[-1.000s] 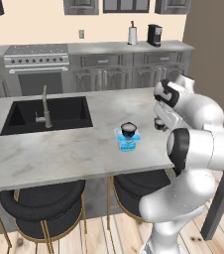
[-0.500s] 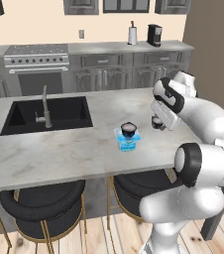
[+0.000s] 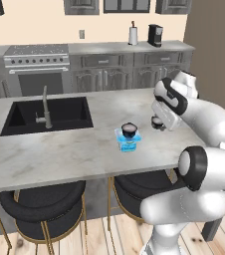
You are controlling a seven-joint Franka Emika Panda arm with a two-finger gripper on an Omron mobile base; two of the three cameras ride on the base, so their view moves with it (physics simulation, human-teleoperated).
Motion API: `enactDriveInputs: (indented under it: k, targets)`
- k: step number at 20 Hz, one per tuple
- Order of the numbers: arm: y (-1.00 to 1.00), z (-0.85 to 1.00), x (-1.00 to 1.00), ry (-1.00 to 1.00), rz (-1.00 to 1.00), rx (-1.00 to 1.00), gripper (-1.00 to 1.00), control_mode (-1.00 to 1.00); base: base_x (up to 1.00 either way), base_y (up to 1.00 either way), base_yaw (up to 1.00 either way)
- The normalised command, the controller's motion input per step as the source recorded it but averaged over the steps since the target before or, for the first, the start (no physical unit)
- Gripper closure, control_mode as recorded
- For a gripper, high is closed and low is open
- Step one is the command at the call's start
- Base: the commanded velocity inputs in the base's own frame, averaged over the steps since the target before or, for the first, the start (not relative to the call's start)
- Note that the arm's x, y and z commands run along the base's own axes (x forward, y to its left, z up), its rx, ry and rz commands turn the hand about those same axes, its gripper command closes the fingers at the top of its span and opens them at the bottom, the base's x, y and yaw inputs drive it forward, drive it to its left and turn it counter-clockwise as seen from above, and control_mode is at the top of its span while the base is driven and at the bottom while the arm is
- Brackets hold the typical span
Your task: Stack the yogurt containers by placing the smaller containers on top of the larger containers.
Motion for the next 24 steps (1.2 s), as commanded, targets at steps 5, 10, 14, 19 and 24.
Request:
enactDriveInputs:
  k: [5,10,14,19,24]
  targets:
    - [0.14,0.05,0.09,0.00,0.00,0.00,1.00,-1.00,0.00,0.00,0.00]
    - [0.18,0.06,0.18,0.00,0.00,0.00,1.00,-1.00,0.00,0.00,0.00]
    - [0.14,0.02,0.27,0.00,0.01,0.00,1.00,-1.00,0.00,0.00,0.00]
    - [0.10,0.01,0.31,-0.01,0.01,0.00,1.00,-1.00,0.00,0.00,0.00]
    - [0.08,0.00,0.32,-0.01,0.02,0.00,1.00,-1.00,0.00,0.00,0.00]
